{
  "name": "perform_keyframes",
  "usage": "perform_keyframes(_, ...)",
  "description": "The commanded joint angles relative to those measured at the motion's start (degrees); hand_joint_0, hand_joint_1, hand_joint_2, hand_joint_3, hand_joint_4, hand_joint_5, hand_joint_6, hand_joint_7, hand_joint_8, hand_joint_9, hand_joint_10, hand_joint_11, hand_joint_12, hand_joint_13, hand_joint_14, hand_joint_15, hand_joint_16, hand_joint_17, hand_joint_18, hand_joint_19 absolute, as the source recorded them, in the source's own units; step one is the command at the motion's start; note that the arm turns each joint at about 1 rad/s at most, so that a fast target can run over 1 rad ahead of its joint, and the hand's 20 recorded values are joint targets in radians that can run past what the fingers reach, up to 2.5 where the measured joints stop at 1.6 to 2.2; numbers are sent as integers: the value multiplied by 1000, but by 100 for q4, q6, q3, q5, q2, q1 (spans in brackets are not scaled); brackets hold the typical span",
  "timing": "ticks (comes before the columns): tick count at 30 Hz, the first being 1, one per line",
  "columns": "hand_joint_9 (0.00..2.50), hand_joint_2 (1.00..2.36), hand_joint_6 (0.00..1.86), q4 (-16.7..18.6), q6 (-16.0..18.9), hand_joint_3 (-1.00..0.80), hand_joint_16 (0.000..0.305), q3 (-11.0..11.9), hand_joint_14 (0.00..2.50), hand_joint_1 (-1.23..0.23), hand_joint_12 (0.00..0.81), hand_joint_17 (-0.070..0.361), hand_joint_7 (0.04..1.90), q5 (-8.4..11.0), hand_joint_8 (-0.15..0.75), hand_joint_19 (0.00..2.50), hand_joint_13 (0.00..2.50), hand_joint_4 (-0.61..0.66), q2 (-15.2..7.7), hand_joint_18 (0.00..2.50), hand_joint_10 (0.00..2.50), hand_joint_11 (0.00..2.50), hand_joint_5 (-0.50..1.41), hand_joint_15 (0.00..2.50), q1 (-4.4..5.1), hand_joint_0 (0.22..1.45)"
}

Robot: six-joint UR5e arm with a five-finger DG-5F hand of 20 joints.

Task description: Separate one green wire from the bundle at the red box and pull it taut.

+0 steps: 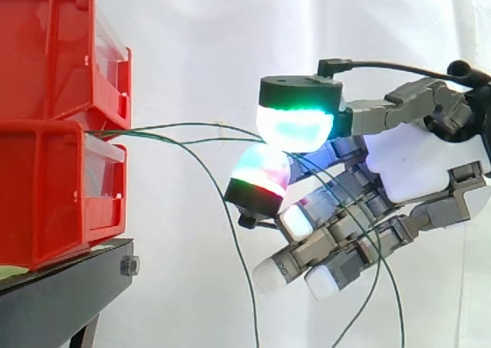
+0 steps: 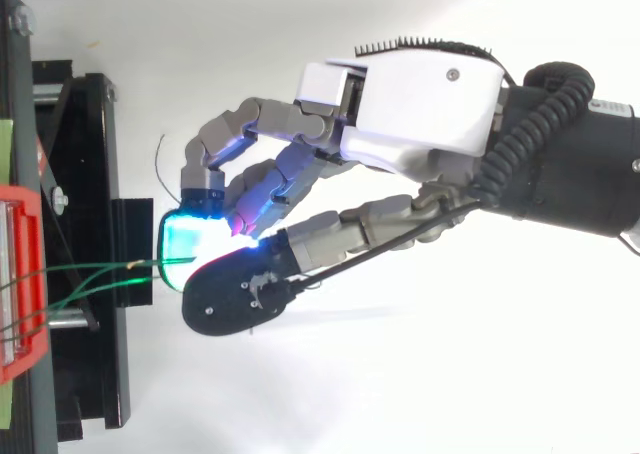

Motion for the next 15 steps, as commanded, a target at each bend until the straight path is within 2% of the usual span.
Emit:
perform_keyframes(1,942,1008,854,1,0,-413,48,2,13,-581,343,108,992,0,270,527,580,123,-2,550,21,580,-127,324,-8,563)
perform_keyframes(6,950,1003,854,-8,0,-456,50,2,14,-667,348,111,994,-9,278,520,586,129,-2,565,18,573,-126,324,-8,528)
perform_keyframes(11,948,1000,855,-8,35,-498,52,2,12,-659,360,116,985,-9,282,520,593,136,-2,577,18,577,-126,321,1,498)
perform_keyframes(15,946,1004,855,1,35,-446,50,2,13,-641,351,113,982,-9,278,526,588,126,-2,566,18,574,-127,331,1,519)
